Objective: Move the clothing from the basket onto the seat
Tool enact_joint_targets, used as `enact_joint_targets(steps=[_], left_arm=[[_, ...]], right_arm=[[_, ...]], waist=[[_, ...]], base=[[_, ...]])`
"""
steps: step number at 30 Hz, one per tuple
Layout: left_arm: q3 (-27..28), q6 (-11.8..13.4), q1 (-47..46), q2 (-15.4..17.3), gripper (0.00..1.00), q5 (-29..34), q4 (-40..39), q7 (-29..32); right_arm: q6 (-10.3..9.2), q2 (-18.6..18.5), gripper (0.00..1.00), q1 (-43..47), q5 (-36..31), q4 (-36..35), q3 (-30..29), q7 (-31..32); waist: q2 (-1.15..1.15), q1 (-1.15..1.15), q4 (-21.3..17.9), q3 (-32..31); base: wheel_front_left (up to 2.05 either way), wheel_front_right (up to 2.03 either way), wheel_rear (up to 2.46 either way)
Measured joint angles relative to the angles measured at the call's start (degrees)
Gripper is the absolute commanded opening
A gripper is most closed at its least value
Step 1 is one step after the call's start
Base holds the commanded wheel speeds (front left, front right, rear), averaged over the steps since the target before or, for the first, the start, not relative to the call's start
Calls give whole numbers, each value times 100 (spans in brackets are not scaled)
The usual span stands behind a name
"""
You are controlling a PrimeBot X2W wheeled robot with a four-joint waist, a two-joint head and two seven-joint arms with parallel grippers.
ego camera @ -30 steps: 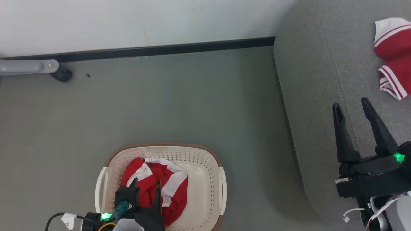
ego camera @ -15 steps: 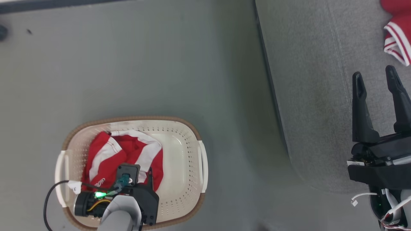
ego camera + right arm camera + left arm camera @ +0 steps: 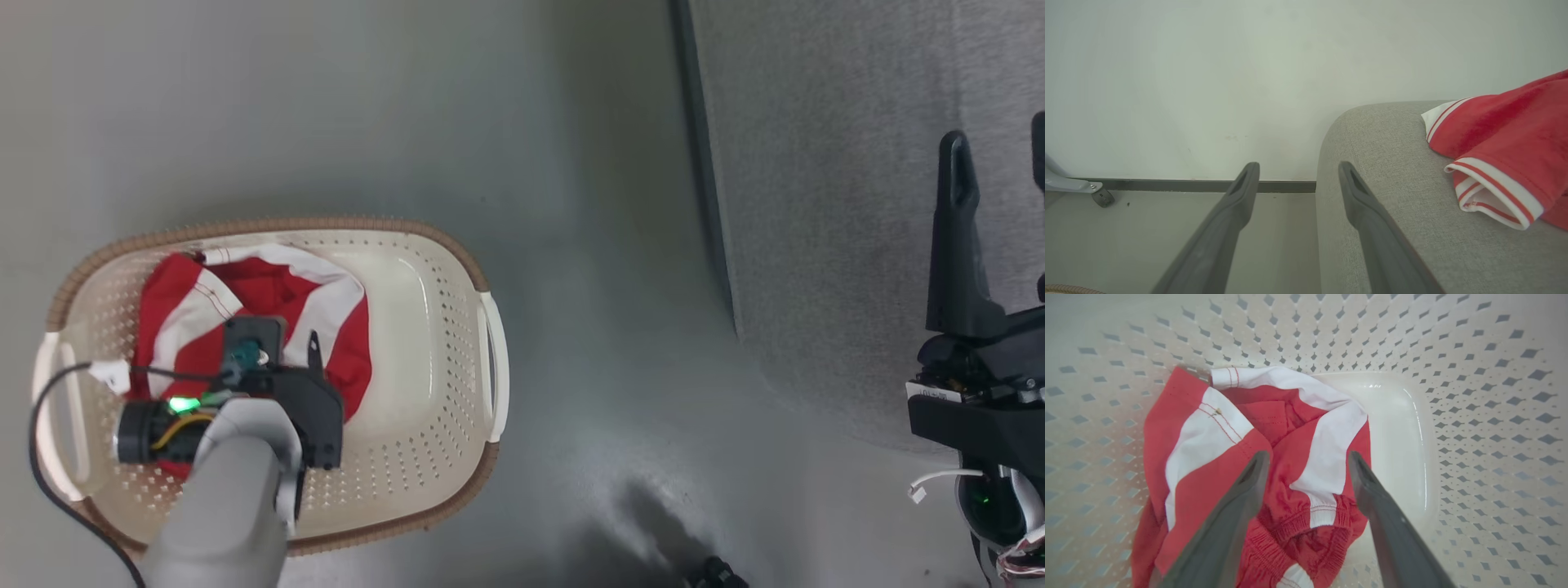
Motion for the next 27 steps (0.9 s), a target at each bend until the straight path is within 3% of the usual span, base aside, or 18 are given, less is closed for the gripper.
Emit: enact_joint_targets(steps=[3, 8, 21, 22, 23, 24, 27], left_arm=[[96, 0, -281, 77, 100, 97, 55, 15], [501, 0, -755, -64, 100, 23, 213, 35], [720, 0, -1234, -78, 100, 136, 975, 148], [742, 0, -1271, -90, 85, 135, 1005, 153], [736, 0, -1298, -96, 37, 143, 1028, 156], [732, 1, -1315, -96, 0, 164, 1055, 167], [735, 2, -1396, -97, 0, 182, 1147, 178]], right_arm=[[0, 10, 100, -91, 8, -96, -36, -8], [-5, 9, 100, -102, 10, -144, -127, -79], [1, 47, 100, -235, 10, 4, -60, -207], [1, 47, 100, -236, 10, 12, -60, -210], [1, 47, 100, -242, 10, 13, -60, -211], [1, 47, 100, -251, 10, 16, -60, -211], [3, 47, 100, -340, 10, 34, -57, -234]], waist=[[0, 0, -26, 265], [-1, 0, -47, 689], [-1, -1, -31, 1244], [-1, -1, -31, 1252], [-2, -1, -30, 1260], [-2, -2, -29, 1268], [-2, -1, -24, 1286]], base=[[0, 0, 0], [0, 0, 0], [0, 0, 0], [0, 0, 0], [0, 0, 0], [0, 0, 0], [0, 0, 0]])
